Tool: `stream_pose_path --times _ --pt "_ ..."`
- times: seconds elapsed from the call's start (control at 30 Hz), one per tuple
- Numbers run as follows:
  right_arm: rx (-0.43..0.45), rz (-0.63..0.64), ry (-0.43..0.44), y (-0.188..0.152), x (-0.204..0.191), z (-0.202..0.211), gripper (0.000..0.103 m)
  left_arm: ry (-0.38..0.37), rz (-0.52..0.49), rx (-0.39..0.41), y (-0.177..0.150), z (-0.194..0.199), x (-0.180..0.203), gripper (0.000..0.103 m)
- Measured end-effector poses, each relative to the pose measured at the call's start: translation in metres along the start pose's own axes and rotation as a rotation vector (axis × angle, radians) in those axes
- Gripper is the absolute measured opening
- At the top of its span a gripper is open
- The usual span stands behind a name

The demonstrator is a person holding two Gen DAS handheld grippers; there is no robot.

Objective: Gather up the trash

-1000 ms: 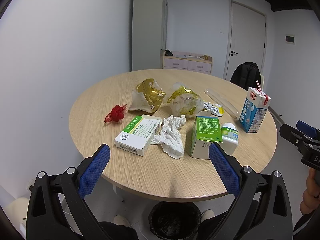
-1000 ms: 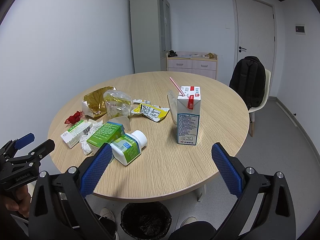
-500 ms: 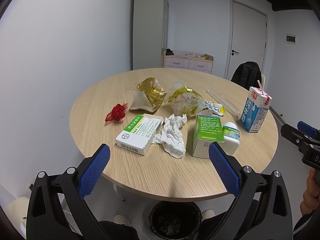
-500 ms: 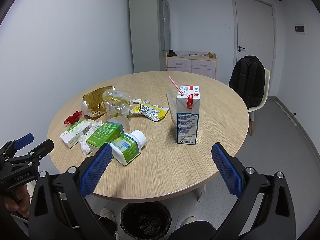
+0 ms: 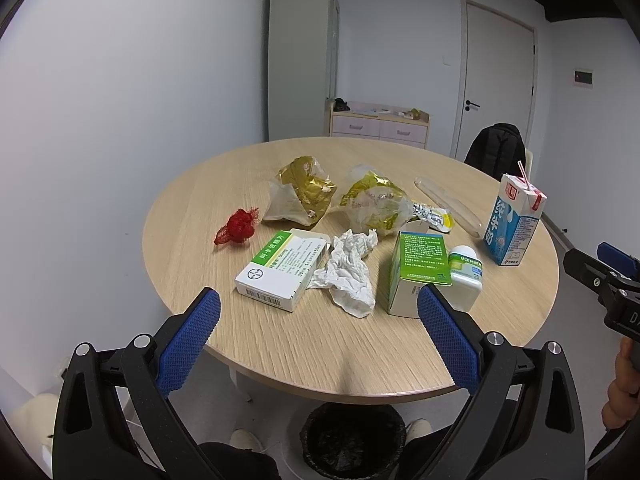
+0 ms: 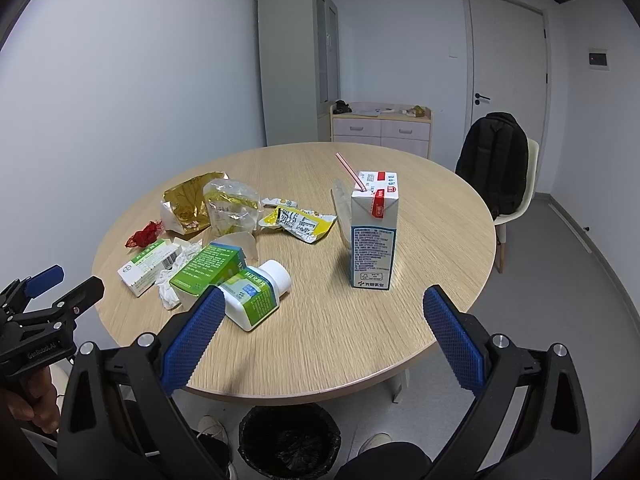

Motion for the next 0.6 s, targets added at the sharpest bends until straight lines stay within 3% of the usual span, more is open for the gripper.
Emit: stream_pose_path --times 0.6 --pt "-0.007 0.006 -0.006 -0.0012 0.0003 -0.0038 0.095 0.006 0.003 -0.018 -0.0007 -0.0063 -0.0056 0.097"
Point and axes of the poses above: each gripper's, at about its wrist camera, not at the fingertips, and z roughly against the way its jaws point, x to its right, y to its top, the point moved 10 cm from there along -z, roughly the way its jaws point, and after that the axes turned 14 degrees about -y, right-handed, at the moved point
